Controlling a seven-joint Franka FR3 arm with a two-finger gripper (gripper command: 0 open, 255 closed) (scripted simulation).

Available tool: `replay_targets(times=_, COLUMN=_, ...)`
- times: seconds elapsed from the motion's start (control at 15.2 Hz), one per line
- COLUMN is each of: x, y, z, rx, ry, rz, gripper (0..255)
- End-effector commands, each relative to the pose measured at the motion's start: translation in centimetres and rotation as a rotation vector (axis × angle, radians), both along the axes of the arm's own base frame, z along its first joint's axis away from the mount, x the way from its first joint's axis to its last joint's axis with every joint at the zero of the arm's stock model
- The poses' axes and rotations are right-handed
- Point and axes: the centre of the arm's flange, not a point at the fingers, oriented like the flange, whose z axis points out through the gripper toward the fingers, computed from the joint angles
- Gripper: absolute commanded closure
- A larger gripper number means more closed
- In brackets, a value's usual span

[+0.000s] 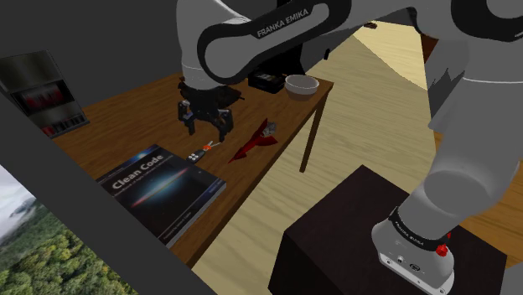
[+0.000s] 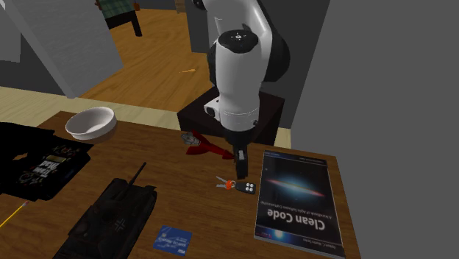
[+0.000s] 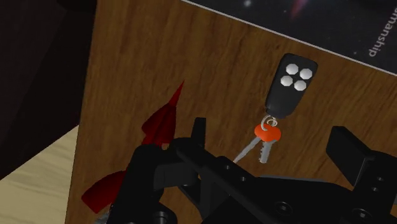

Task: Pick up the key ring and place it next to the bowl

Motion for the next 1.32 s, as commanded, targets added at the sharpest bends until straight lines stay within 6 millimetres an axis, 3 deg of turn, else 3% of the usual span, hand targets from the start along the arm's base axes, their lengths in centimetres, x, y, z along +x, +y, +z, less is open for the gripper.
replay_targets(times=0.0, x=2.1, y=1.0, z=-1.5, rx=0.0, ry=0.013, rz=-0.075, gripper=0)
replay_targets(times=0.07, x=2.9, y=1.3, z=-2.0, rx=0.001, ry=0.018, rz=-0.098, gripper=0)
replay_targets(times=0.59, x=2.8, y=1.5, z=-6.0, rx=0.001, ry=0.018, rz=-0.098, gripper=0)
replay_targets(times=1.06, x=2.8, y=1.5, z=-6.0, rx=0.001, ry=0.018, rz=-0.098, gripper=0)
replay_targets(times=1.12, x=2.8, y=1.5, z=-6.0, rx=0.001, ry=0.018, rz=-0.098, gripper=255)
replay_targets(times=1.25, x=2.8, y=1.5, z=-6.0, rx=0.001, ry=0.018, rz=-0.098, gripper=255)
